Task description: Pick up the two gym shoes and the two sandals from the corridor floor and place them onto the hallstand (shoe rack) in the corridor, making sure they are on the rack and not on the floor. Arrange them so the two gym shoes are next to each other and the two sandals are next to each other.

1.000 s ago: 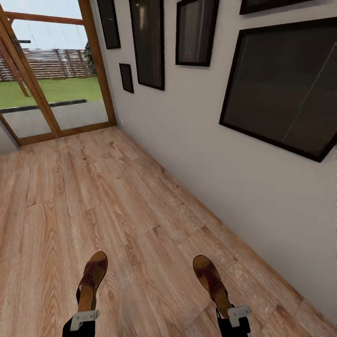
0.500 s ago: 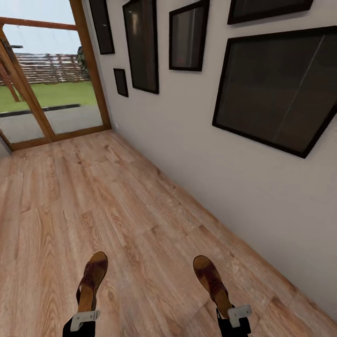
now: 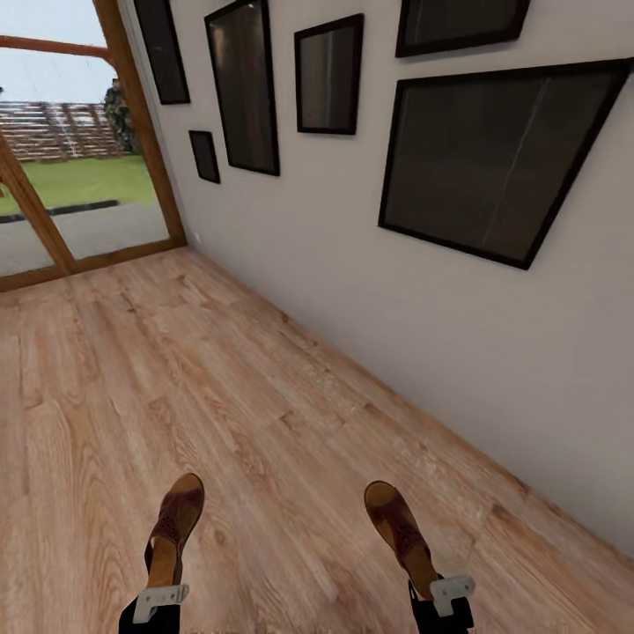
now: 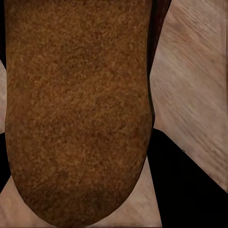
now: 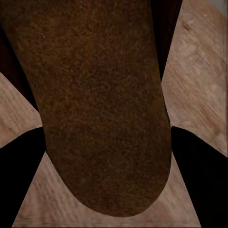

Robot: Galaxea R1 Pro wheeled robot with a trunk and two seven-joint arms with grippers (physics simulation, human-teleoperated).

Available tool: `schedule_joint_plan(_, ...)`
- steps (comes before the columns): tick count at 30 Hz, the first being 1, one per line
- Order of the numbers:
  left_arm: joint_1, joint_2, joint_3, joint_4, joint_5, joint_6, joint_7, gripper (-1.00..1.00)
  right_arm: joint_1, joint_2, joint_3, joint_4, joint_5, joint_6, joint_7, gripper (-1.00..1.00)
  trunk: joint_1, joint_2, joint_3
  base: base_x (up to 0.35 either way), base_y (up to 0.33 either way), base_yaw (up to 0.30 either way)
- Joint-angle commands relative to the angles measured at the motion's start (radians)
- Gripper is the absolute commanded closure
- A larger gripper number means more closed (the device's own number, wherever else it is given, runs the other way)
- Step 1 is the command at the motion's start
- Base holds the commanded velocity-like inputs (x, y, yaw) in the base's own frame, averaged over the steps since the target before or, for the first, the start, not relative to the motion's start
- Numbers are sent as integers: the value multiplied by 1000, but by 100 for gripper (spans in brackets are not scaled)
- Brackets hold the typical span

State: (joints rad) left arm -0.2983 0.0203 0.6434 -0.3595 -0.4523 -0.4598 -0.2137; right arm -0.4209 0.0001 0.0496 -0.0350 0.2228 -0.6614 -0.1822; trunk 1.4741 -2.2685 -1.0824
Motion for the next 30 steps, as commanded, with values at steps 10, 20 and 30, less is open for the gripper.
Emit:
schedule_joint_plan(10, -1, 1, 9, 1, -6, -3, -7, 100, -1, 0, 5, 1, 7, -1, -8, 100, -1, 0, 3, -241, 217, -291)
schedule_joint_plan(20, -1, 1, 9, 0, -3, -3, -8, 100, -1, -2, 4, 0, 6, -1, -10, 100, -1, 0, 7, -39, 35, -292)
schedule_joint_plan(30, 0, 1, 9, 0, -1, -3, -8, 100, -1, -21, -68, -1, 5, -1, -12, 100, 7, -14, 5, -1, 0, -292)
